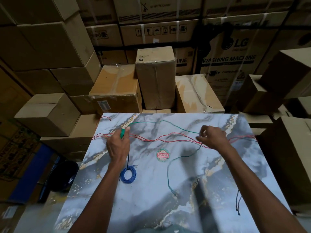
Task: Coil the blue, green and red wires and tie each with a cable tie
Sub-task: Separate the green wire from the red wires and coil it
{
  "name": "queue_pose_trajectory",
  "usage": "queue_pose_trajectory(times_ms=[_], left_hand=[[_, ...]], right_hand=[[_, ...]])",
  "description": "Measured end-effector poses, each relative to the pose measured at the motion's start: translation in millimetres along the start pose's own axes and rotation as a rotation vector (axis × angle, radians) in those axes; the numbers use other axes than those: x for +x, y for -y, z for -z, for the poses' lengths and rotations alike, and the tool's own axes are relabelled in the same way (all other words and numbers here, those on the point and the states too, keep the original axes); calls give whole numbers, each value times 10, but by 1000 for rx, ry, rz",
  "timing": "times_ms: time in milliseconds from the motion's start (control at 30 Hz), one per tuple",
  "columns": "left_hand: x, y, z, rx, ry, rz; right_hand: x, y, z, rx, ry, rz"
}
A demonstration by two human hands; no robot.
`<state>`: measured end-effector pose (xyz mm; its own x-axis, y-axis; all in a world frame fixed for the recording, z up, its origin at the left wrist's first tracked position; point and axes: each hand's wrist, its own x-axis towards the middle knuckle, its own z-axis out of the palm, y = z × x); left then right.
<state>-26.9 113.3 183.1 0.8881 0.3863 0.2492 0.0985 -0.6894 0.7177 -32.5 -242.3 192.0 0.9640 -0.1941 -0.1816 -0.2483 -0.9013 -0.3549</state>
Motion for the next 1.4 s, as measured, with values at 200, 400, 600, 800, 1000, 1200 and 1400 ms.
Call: queue_pose_trajectory(times_ms=[200, 400, 600, 800, 1000, 1200, 1400], left_hand=[[-180, -425, -67, -91, 281, -278], [-105, -670, 40, -253, 550, -275], [-28, -776, 313, -910, 990, 350], [-14, -753, 297, -1475, 1293, 565], [30, -741, 218, -1871, 1043, 558], [252, -617, 239, -1887, 479, 625], [250, -580, 121, -1643, 314, 547]], right_hand=[[-145, 632, -284, 187, 13, 355], [-305, 1091, -259, 346, -3, 607], [-227, 989, 56, 1259, 346, 342], [-114, 865, 73, 1183, 175, 296], [-260, 825, -277, 1240, 262, 236], [-506, 831, -357, 1026, 237, 345], [-672, 1021, -201, 653, 312, 523]])
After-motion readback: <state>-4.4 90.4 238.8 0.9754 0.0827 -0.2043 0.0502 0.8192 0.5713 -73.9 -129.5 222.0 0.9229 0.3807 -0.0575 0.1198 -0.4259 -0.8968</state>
